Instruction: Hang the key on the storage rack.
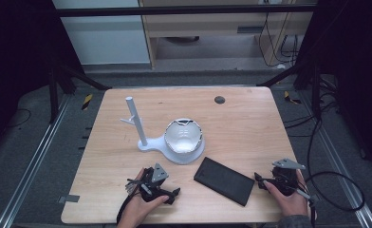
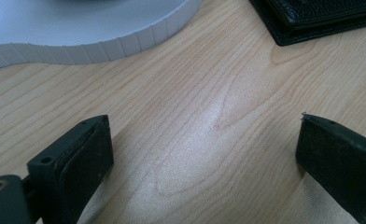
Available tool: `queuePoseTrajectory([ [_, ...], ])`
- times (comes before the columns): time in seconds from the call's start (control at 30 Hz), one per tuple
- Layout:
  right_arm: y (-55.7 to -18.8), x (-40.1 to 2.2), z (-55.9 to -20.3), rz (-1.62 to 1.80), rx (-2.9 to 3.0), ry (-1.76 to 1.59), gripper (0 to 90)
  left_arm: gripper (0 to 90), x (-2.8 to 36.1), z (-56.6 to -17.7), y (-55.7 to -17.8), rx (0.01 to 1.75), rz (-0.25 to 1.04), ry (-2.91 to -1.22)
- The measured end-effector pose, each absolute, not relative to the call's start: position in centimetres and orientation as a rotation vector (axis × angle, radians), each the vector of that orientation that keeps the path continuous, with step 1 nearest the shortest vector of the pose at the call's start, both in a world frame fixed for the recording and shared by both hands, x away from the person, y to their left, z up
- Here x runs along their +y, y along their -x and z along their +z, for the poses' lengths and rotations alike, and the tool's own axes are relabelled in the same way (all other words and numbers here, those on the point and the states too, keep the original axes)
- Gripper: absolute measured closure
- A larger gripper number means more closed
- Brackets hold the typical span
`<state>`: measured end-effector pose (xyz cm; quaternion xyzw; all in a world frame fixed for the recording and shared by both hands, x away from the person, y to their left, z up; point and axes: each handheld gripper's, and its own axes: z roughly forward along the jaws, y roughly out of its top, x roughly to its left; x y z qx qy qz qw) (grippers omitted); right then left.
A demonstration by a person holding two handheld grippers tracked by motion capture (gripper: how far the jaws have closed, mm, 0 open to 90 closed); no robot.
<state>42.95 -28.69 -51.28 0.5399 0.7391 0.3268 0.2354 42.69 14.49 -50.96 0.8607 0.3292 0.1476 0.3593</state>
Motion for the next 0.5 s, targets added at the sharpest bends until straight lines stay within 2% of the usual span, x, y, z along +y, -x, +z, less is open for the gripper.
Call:
queuePoseTrajectory([
  [0.2, -42.9, -28.6, -51.3, 0.896, 2.024, -1.483, 8.1, 4.2, 14.9, -50.8, -42.6, 0.826, 0.373, -2.223],
  [0.5, -42.9, -28.6, -51.3, 0.896, 2.024, -1.484, 8.1, 5.9, 17.3, -49.2, -42.2, 0.886, 0.398, -2.150],
])
